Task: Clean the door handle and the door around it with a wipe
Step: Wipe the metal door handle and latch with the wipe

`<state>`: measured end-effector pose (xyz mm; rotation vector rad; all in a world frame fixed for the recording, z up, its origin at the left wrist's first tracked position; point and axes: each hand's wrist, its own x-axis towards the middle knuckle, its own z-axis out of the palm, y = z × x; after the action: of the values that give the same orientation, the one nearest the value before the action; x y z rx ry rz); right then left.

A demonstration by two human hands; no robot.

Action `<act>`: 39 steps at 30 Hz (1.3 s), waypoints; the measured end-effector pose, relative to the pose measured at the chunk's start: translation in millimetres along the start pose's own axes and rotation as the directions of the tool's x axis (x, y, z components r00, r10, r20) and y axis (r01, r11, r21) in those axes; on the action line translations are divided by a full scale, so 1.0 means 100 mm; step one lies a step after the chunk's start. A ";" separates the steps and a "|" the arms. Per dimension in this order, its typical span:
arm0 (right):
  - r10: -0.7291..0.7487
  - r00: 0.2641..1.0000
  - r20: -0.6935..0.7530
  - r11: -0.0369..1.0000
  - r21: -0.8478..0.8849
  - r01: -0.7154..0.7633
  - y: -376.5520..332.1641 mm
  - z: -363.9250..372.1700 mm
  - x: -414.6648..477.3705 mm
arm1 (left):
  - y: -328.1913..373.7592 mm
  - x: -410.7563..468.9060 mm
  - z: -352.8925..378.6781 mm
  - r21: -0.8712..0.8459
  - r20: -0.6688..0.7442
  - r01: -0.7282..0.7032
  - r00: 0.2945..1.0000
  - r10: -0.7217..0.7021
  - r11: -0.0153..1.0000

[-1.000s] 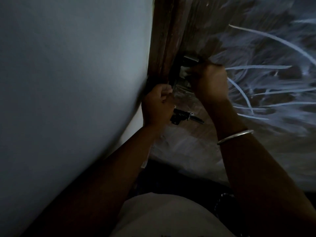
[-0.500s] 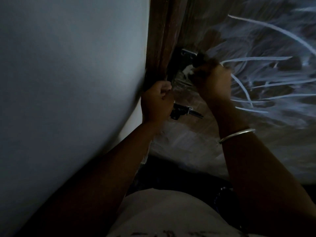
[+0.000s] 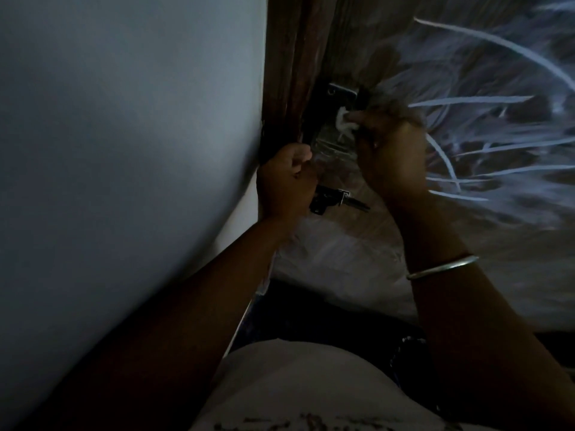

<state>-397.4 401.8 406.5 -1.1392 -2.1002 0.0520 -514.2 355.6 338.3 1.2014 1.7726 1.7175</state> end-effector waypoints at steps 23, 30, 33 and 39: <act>0.025 0.908 0.419 0.957 -0.273 0.099 -0.11 0.12 0.19 | -0.10 0.03 0.00 0.071 -0.020 -0.009 1.000 0.010 0.997; 0.002 0.895 0.446 0.957 -0.261 0.128 -0.19 0.20 0.19 | -0.10 0.01 -0.01 0.069 -0.018 -0.034 0.999 0.036 0.997; 0.062 0.913 0.403 0.951 -0.302 0.069 -0.07 0.13 0.19 | -0.11 0.04 -0.02 0.063 -0.032 -0.005 0.999 0.007 0.998; 0.107 0.926 0.363 0.949 -0.316 0.014 -0.12 0.25 0.11 | -0.12 0.00 0.01 0.062 -0.008 0.001 1.000 -0.001 0.998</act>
<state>-425.1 409.9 399.1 -1.4637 -2.4843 -0.0465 -516.8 357.8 326.4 1.2207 1.8433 1.6802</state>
